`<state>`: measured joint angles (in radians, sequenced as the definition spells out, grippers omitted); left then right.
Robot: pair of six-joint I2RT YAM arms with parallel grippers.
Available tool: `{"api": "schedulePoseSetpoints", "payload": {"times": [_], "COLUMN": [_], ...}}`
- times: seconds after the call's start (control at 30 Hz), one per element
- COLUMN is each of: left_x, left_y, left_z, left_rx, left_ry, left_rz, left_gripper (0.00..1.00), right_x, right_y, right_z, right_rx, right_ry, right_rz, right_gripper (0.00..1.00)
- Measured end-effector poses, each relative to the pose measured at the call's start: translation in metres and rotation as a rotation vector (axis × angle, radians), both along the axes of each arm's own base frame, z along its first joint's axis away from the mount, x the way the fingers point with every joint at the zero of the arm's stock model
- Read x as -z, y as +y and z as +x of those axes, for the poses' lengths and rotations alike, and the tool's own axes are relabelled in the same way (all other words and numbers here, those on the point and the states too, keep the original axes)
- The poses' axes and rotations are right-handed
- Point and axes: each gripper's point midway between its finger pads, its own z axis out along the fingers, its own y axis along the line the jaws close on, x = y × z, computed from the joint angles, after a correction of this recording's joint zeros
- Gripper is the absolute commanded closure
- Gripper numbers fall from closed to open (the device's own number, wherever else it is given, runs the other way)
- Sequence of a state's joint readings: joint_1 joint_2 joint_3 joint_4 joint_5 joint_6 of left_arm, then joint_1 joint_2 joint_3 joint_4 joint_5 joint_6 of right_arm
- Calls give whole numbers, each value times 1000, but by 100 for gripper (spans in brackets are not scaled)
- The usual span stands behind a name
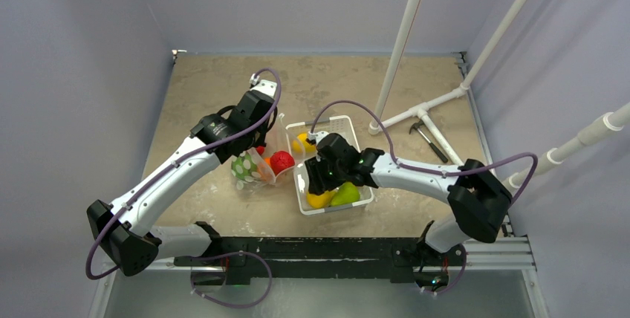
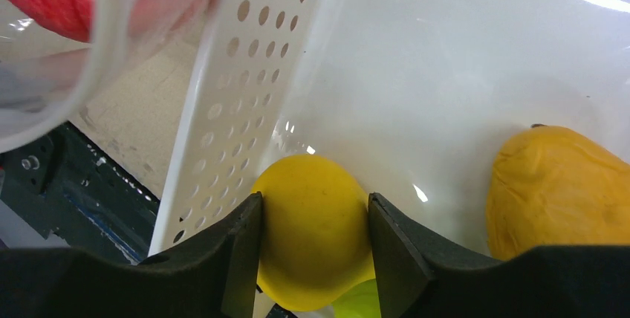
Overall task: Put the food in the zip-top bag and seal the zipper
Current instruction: Pick up the fake fruit from the bin.
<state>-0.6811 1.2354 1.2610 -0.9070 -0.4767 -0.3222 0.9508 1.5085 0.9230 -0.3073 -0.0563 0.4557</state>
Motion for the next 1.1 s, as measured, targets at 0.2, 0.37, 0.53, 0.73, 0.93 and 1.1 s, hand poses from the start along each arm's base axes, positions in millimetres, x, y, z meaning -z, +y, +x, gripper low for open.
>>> {"api": "schedulePoseSetpoints", "payload": {"times": [0.2,0.37,0.53,0.73,0.93,1.1], "left_x": [0,0,0,0,0,0], "left_y": [0,0,0,0,0,0], "left_z": [0,0,0,0,0,-1], "left_rx": [0,0,0,0,0,1], "left_ry": [0,0,0,1,2,3], "left_rz": [0,0,1,1,2,0], "left_gripper": [100,100,100,100,100,100], "right_x": [-25,-43,-64,-102,-155,-189], "right_y": [0,-2,-6,-6,6,16], "right_z": [9,18,32,47,62,70], "right_rx": [43,88,150,207,233,231], "right_ry": [-43,-84,-139,-209,-288,-339], "right_rz": [16,21,11,35,128,198], "right_gripper": [77,79,79,80,81,80]}}
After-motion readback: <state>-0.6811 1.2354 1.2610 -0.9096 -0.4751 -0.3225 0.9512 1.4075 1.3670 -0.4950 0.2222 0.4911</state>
